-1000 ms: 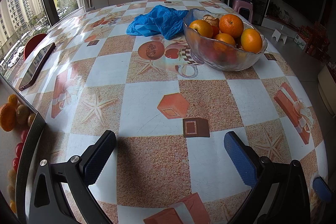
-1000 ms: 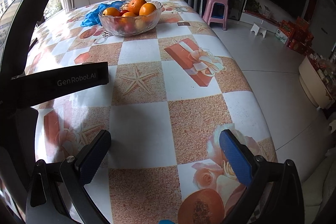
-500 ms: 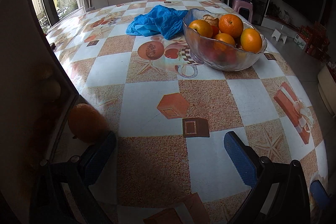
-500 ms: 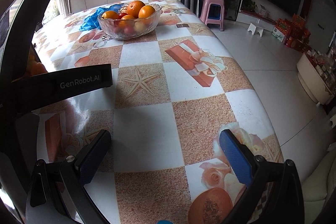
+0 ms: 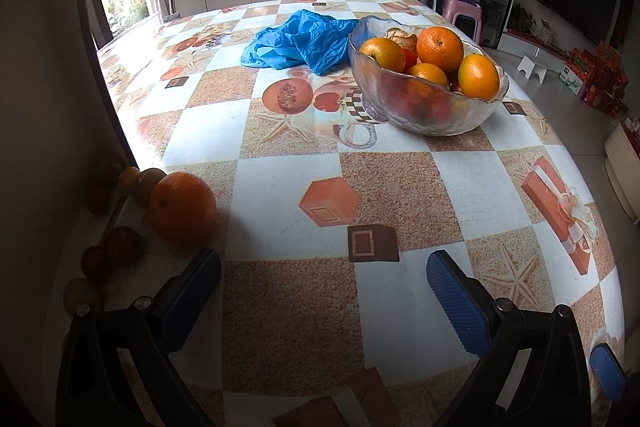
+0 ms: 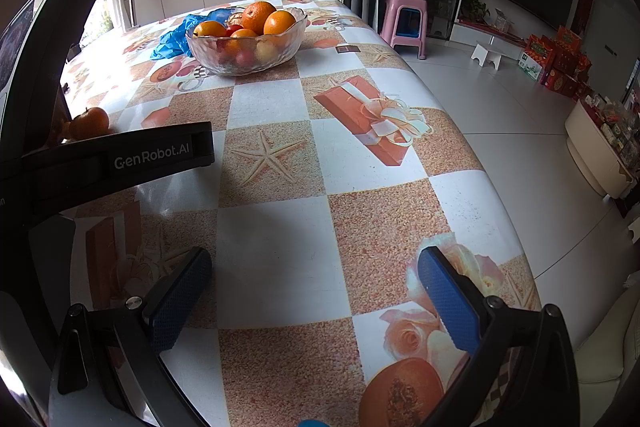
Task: Organize fruits
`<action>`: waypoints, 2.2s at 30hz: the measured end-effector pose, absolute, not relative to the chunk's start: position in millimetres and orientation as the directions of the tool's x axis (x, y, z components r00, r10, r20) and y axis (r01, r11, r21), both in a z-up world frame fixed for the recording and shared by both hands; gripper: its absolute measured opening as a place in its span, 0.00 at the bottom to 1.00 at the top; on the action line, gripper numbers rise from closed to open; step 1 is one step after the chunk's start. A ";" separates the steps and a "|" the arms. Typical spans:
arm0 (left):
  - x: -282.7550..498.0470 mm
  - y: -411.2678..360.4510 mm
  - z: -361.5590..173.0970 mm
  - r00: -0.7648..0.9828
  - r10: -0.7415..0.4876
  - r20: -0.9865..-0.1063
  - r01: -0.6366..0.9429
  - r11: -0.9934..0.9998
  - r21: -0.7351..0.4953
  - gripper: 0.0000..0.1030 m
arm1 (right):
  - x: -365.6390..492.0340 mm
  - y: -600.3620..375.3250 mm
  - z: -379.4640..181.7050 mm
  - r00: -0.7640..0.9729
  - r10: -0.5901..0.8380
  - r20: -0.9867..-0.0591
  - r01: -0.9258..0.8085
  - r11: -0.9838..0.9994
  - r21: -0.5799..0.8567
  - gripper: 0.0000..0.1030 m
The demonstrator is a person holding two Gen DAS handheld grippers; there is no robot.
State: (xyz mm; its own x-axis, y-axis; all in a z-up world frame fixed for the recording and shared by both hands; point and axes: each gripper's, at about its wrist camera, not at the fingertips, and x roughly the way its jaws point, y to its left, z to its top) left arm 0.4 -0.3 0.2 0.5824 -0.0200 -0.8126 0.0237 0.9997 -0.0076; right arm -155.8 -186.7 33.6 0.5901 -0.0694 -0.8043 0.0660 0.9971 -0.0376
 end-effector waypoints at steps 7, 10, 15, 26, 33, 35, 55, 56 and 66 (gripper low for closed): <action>0.4 -0.3 0.2 0.582 -0.020 -0.813 0.024 1.000 -0.008 1.00 | -155.8 -186.7 33.7 0.590 -0.069 -0.804 0.066 0.997 -0.038 1.00; 0.4 -0.2 0.2 0.583 -0.020 -0.813 0.024 1.000 -0.008 1.00 | -156.0 -186.7 33.8 0.590 -0.069 -0.804 0.066 0.997 -0.038 1.00; 0.4 -0.3 0.1 0.582 -0.020 -0.813 0.024 1.000 -0.008 1.00 | -155.8 -186.7 33.7 0.591 -0.070 -0.804 0.066 0.997 -0.038 1.00; 0.5 -0.3 0.2 0.582 -0.020 -0.813 0.024 1.000 -0.008 1.00 | -155.9 -186.8 33.7 0.591 -0.069 -0.804 0.066 0.997 -0.037 1.00; 0.4 -0.2 0.2 0.583 -0.020 -0.813 0.024 1.000 -0.008 1.00 | -156.0 -186.9 33.7 0.591 -0.069 -0.803 0.066 0.997 -0.037 1.00; 0.4 -0.2 0.2 0.582 -0.020 -0.813 0.024 1.000 -0.008 1.00 | -156.0 -186.8 33.7 0.592 -0.069 -0.803 0.067 0.997 -0.037 1.00; -47.4 33.2 48.4 0.717 0.014 -0.697 0.058 0.995 0.079 1.00 | -156.3 -186.9 33.6 0.593 -0.069 -0.803 0.067 0.997 -0.037 1.00; -55.8 46.0 53.1 0.729 0.026 -0.684 0.049 0.995 0.090 1.00 | -156.2 -186.8 33.6 0.593 -0.069 -0.802 0.067 0.997 -0.037 1.00; -92.7 143.1 11.2 0.632 0.104 -0.768 -0.056 0.994 0.089 1.00 | -155.6 -186.6 33.4 0.593 -0.070 -0.802 0.067 0.997 -0.038 1.00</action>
State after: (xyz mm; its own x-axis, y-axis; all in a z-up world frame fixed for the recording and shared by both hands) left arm -92.7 143.1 11.2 0.6318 0.1044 -0.7680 -0.0563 0.9944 0.0889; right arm -155.6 -186.6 33.4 0.5927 -0.0704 -0.8023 0.0671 0.9970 -0.0380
